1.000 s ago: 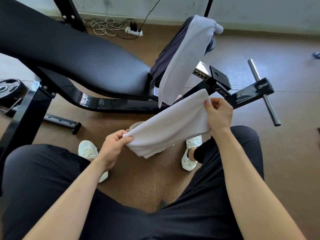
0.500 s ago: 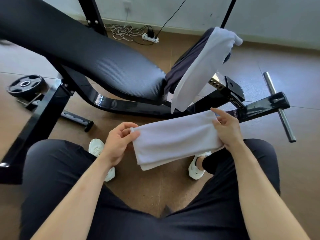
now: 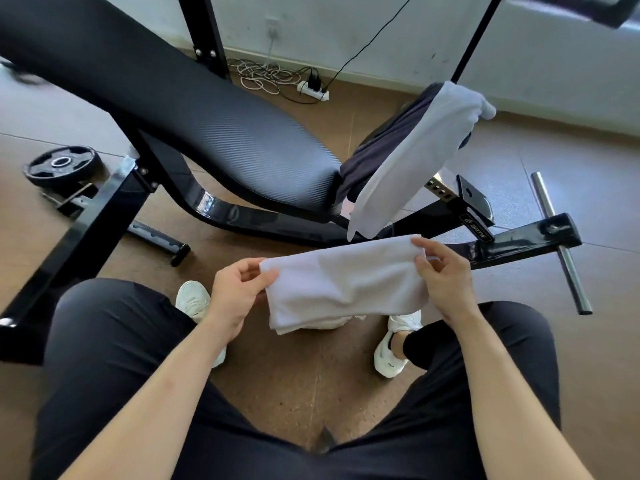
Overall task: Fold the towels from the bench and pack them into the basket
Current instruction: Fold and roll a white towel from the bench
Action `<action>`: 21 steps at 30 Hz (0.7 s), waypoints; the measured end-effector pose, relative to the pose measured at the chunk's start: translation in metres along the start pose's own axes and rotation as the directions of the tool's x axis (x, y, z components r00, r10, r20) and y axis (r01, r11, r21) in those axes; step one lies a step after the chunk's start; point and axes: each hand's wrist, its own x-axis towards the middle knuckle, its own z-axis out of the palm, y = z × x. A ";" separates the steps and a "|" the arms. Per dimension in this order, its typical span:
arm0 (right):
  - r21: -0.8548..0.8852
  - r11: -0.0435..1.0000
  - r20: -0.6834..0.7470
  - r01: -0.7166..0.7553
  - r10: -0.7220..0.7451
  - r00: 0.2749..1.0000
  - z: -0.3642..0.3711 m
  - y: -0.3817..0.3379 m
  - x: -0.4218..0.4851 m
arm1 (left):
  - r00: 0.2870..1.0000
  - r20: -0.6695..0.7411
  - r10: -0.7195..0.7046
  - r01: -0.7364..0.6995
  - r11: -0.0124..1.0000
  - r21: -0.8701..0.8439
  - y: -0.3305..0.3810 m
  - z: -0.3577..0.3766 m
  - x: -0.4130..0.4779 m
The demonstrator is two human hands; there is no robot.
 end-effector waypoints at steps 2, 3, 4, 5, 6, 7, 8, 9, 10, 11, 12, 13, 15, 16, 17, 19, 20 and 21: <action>-0.032 0.998 0.045 0.051 -0.050 0.998 0.007 -0.001 -0.004 | 1.000 -0.002 -0.003 0.003 1.000 0.014 -0.002 0.001 0.000; -0.038 0.997 0.065 0.073 -0.071 0.995 0.011 -0.001 -0.006 | 1.000 0.001 0.003 -0.003 1.000 0.023 -0.002 0.003 0.000; -0.038 0.995 0.081 0.094 -0.091 0.993 0.016 -0.003 -0.008 | 1.000 0.007 0.012 -0.012 0.999 0.031 -0.002 0.004 -0.001; -0.033 0.993 0.097 0.117 -0.113 0.989 0.022 -0.005 -0.011 | 1.000 0.017 0.021 -0.022 0.999 0.039 -0.002 0.006 -0.001; -0.026 0.989 0.115 0.146 -0.142 0.983 0.028 -0.007 -0.014 | 0.999 0.032 0.031 -0.033 0.998 0.045 -0.002 0.008 -0.002; -0.022 0.984 0.135 0.176 -0.172 0.976 0.034 -0.008 -0.016 | 0.998 0.048 0.038 -0.041 0.998 0.053 -0.002 0.011 -0.003; -0.027 0.978 0.158 0.208 -0.202 0.967 0.041 -0.009 -0.019 | 0.997 0.065 0.041 -0.045 0.997 0.059 -0.001 0.013 -0.005; -0.031 0.971 0.183 0.235 -0.226 0.957 0.048 -0.011 -0.022 | 0.996 0.078 0.043 -0.048 0.997 0.068 -0.001 0.016 -0.006; -0.030 0.967 0.207 0.253 -0.242 0.948 0.055 -0.012 -0.025 | 0.995 0.090 0.046 -0.053 0.996 0.076 -0.001 0.018 -0.007; -0.020 0.965 0.230 0.263 -0.251 0.940 0.061 -0.013 -0.028 | 0.994 0.101 0.048 -0.057 0.995 0.082 -0.001 0.021 -0.008; -0.015 0.962 0.252 0.272 -0.260 0.932 0.067 -0.014 -0.031 | 0.992 0.115 0.051 -0.061 0.995 0.084 -0.001 0.022 -0.009; -0.012 0.959 0.274 0.283 -0.269 0.923 0.072 -0.015 -0.034 | 0.990 0.130 0.056 -0.068 0.994 0.088 -0.001 0.024 -0.010; -0.021 0.951 0.325 0.308 -0.285 0.902 0.080 -0.018 -0.039 | 0.985 0.156 0.078 -0.095 0.990 0.104 -0.002 0.025 -0.012; -0.022 0.947 0.345 0.322 -0.295 0.891 0.084 -0.019 -0.041 | 0.982 0.166 0.094 -0.112 0.988 0.108 -0.002 0.026 -0.013; -0.022 0.942 0.361 0.336 -0.306 0.881 0.087 -0.019 -0.043 | 0.979 0.173 0.109 -0.128 0.986 0.104 -0.002 0.027 -0.014; -0.020 0.930 0.390 0.366 -0.330 0.860 0.093 -0.021 -0.047 | 0.975 0.183 0.128 -0.145 0.986 0.082 -0.002 0.029 -0.015; -0.010 0.929 0.399 0.371 -0.336 0.853 0.096 -0.021 -0.050 | 0.973 0.186 0.135 -0.150 0.986 0.071 -0.002 0.030 -0.016; -0.001 0.931 0.402 0.365 -0.334 0.853 0.099 -0.022 -0.052 | 0.972 0.189 0.141 -0.154 0.986 0.059 -0.002 0.030 -0.017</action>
